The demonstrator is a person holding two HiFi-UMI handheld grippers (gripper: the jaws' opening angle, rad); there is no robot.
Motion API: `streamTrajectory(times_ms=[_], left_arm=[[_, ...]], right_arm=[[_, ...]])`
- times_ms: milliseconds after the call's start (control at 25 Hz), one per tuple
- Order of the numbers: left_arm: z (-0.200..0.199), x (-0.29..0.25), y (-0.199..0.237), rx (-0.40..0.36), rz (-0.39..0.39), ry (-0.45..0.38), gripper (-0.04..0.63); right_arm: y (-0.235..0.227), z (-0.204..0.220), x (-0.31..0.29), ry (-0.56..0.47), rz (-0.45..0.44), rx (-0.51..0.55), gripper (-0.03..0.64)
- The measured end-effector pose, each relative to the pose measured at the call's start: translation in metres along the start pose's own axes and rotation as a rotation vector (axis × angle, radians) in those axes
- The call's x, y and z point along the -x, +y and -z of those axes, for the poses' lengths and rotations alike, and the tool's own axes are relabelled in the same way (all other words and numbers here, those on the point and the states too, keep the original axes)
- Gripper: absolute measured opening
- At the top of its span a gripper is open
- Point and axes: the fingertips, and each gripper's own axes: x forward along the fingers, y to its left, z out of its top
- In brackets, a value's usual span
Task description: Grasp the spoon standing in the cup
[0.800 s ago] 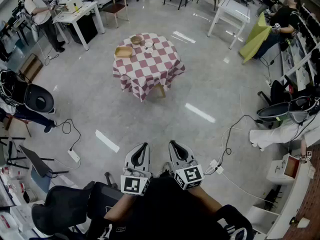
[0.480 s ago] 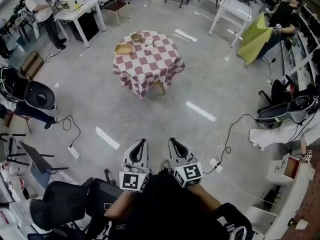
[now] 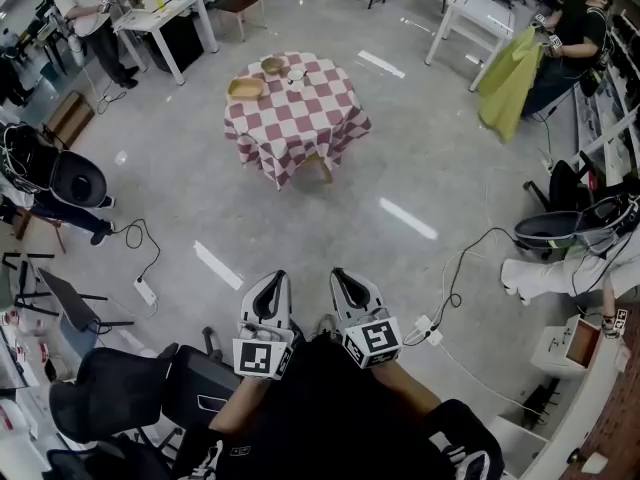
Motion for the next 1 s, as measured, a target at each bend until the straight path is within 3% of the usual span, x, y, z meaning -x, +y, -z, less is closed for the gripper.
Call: streamTrajectory(times_ms=[280,520,1000], left_arm=[[0.012,-0.018,0.01,0.013,-0.034,0.035,0.008],[0.016,-0.067,0.038,0.036,-0.021,0.034,0.008],[-0.011,-0.222,0.169,0.052,0.071,0.015,0.008]], right_arm=[[-0.021,0.002,-0.022,0.011,-0.007,-0.007,0.034],[-0.042,0.004,-0.073,0.055,-0.01,0.01,0.034],[-0.095,-0.047,-0.252,0.076,0.067,0.032,0.034]])
